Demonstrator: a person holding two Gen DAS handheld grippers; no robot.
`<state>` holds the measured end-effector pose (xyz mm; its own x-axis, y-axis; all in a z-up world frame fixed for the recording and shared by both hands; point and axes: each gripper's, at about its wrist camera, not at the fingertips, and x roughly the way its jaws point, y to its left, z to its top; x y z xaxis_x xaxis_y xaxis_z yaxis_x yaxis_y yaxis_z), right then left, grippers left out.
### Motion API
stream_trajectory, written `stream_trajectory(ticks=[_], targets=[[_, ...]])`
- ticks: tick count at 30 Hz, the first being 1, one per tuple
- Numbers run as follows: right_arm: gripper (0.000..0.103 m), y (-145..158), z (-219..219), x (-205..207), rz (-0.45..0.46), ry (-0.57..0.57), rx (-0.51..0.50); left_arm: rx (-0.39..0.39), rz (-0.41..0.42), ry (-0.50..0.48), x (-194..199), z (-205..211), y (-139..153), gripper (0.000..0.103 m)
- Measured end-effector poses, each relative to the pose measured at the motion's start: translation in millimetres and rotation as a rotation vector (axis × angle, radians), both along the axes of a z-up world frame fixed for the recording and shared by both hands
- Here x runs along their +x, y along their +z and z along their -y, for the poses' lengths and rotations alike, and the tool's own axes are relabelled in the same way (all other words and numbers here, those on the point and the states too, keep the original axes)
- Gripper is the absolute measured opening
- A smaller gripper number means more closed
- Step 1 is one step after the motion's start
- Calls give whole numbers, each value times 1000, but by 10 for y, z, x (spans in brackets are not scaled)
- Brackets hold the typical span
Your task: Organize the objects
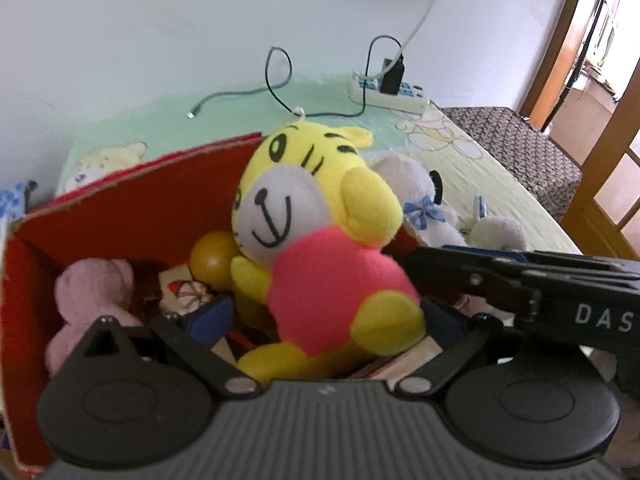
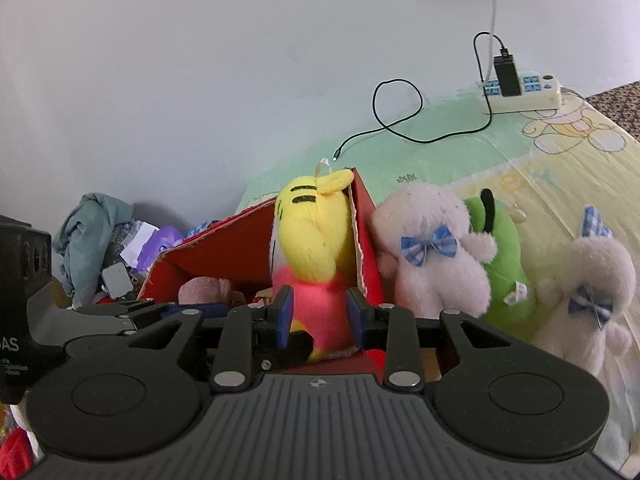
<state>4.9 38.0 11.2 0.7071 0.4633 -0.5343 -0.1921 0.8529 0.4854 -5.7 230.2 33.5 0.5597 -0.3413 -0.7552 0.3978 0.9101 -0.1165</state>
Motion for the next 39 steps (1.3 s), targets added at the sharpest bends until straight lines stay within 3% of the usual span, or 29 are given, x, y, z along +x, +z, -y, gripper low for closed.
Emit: stream_trajectory(ticks=[7,14,20,24,30,34,39], targets=[[32,9,-3,-228,33,-20,-11,25,14,10,-193,-66,-4,100],[33,-138,97,-318,-22,-2,67,61,30,51,-367,-156,28,100],[33,-327,234,-296,-94,17,51,69,38,45,-554,-102,43,100],[33,-401,421,-250,-132,21,55,105,91,4,-714,121,57,100],[33,-448,773,-209,-163,22,43,59,124,-113,-903,539,143,100],[33,-505,1036,-148,-193,6,57,0,81,-184,-906,865,95,100],[33,-547,1345,-108,-205,-6,64,-20,19,-238,-825,1321,-90,100]])
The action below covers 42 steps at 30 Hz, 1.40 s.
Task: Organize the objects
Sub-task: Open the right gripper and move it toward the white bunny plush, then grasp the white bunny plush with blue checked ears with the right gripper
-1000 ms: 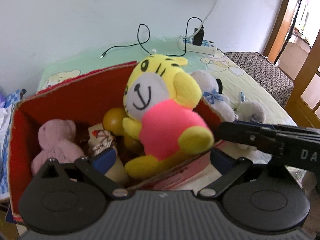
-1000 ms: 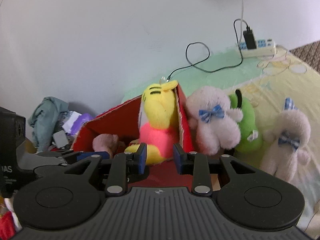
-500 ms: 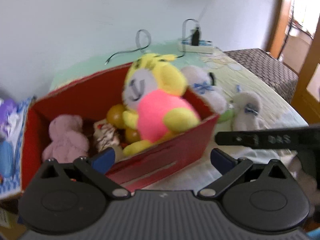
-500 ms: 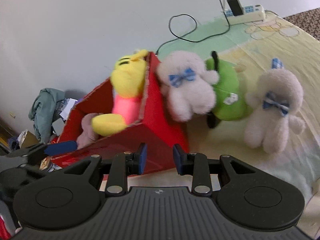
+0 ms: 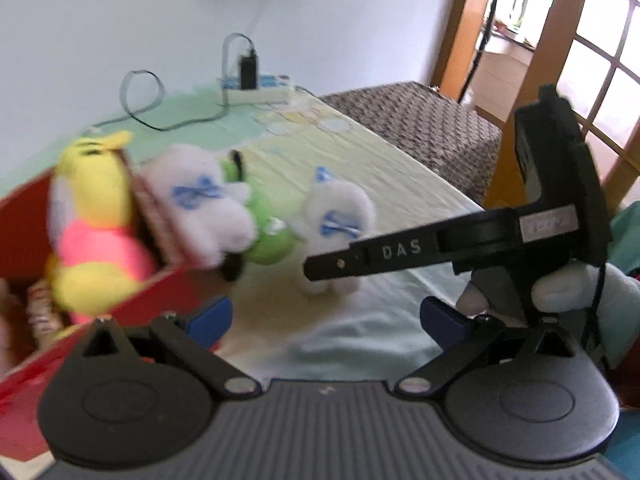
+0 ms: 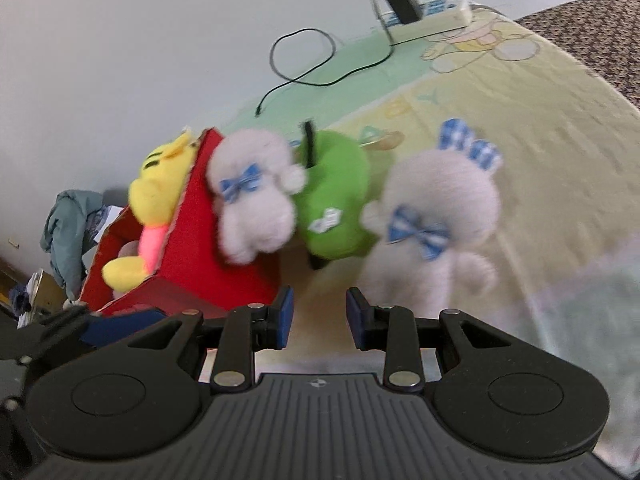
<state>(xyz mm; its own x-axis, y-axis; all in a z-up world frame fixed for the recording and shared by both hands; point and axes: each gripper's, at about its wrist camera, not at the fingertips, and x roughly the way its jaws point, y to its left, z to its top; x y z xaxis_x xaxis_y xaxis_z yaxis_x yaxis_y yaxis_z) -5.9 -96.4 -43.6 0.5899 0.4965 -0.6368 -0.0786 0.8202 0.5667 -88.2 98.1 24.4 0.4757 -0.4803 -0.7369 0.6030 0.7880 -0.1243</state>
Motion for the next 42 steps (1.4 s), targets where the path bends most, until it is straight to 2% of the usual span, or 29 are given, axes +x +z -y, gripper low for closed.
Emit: stream_trajectory(ticks=[8,14,18,22,31,34,42], targets=[[33,-151,550,143,-49,-67,20,19,-88,53,386,502,-330,97],[34,-252,800,310,-66,-76,51,14,-158,109,704,711,-537,96],[34,-324,905,404,-85,-56,90,44,-188,115,825,851,-661,88],[40,-405,947,501,-109,-28,119,57,-205,128,882,910,-706,86],[47,-570,946,734,-149,25,224,78,-239,144,987,966,-774,87],[53,-621,921,816,-155,39,244,90,-251,148,1010,979,-803,87],[49,-675,880,898,-153,81,299,93,-274,162,1043,978,-835,86]])
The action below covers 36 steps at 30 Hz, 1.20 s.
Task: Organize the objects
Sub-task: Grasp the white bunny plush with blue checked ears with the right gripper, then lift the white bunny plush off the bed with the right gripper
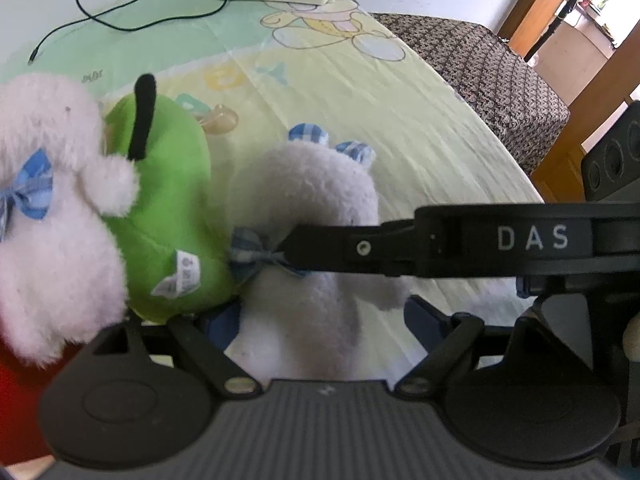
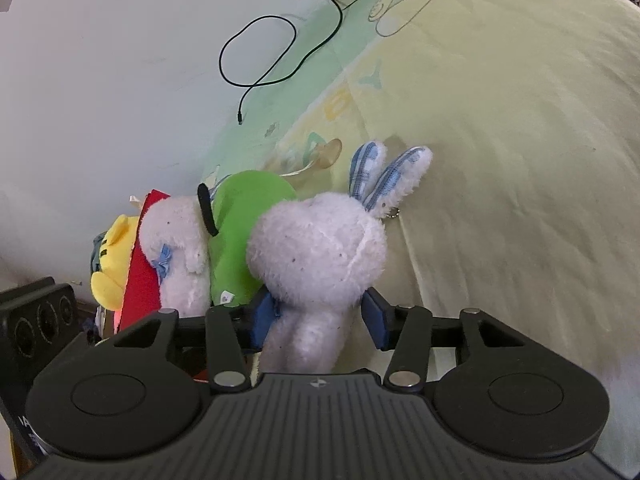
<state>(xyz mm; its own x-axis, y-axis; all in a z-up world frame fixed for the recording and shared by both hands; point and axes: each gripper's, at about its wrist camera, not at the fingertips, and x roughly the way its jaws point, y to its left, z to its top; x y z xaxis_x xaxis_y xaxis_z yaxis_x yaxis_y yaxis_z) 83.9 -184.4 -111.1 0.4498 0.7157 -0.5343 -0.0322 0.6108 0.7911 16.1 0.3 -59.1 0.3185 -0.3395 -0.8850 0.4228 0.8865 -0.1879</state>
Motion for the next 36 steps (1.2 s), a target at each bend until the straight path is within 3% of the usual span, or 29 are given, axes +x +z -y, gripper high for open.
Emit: stream_trajectory(ticks=[10,17,22,25,29,32,36], targets=[[42,240,5,-179,101,83,-96,-19,-4,-39,-215,27,63,71],[41,382,-47,-430,154,140,-151,-24,23,-98,-536,13,129,71],[41,363,-83,-591,129,188,-159,-38,6,-149,-760,-87,107,71],[41,321,-109,-684,103,209,-153,-53,-5,-156,-851,-188,79,74],[43,291,-128,-759,88,197,-160,-90,21,-129,-872,-286,97,93],[46,291,-102,-753,73,155,-150,-120,35,-89,-764,-349,121,93],[49,263,-100,-654,45,129,-122,-103,31,-58,-699,-303,69,89]])
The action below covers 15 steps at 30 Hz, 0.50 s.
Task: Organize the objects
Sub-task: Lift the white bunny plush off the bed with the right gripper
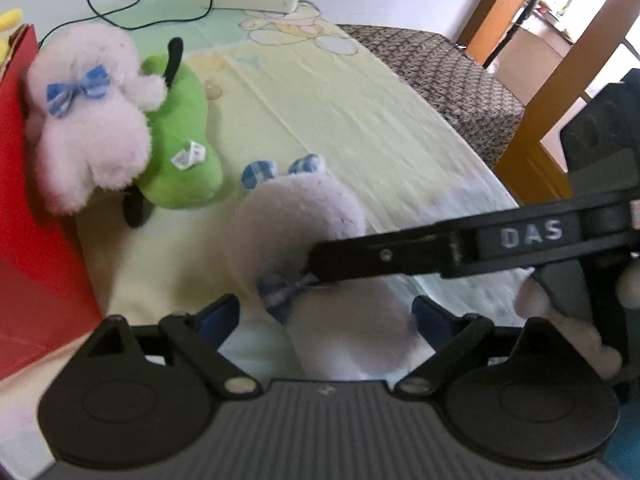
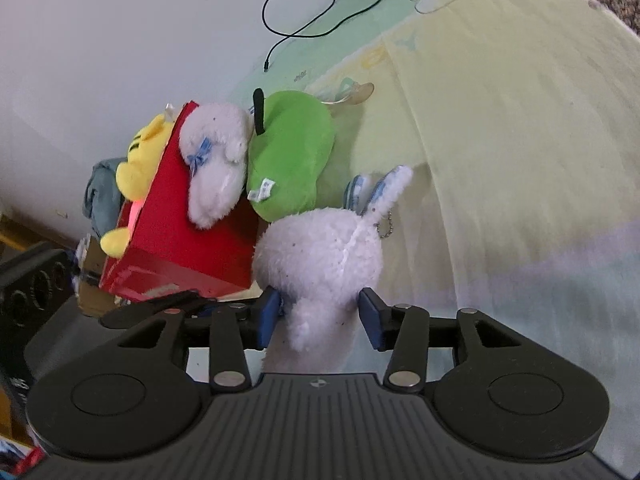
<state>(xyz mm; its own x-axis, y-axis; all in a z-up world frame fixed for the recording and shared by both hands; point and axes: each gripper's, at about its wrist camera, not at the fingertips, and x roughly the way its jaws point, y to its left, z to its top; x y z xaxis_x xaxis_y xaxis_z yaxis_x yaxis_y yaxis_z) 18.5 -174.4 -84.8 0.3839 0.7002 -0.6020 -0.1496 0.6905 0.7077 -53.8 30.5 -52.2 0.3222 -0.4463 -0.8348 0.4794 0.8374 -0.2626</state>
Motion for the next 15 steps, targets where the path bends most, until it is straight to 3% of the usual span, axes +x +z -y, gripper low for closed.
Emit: stream_trajectory(ticks=[2,8,15], targets=[[52,-1,-27,20,2,2,-2,-8,-19,2,43,40,-36,83],[52,-9,-92,-16,7,44,-28,8,-16,18,28,34,-57,77],[49,68,-155,-34,22,106,-30,-2,2,26,-83,-76,51,77]])
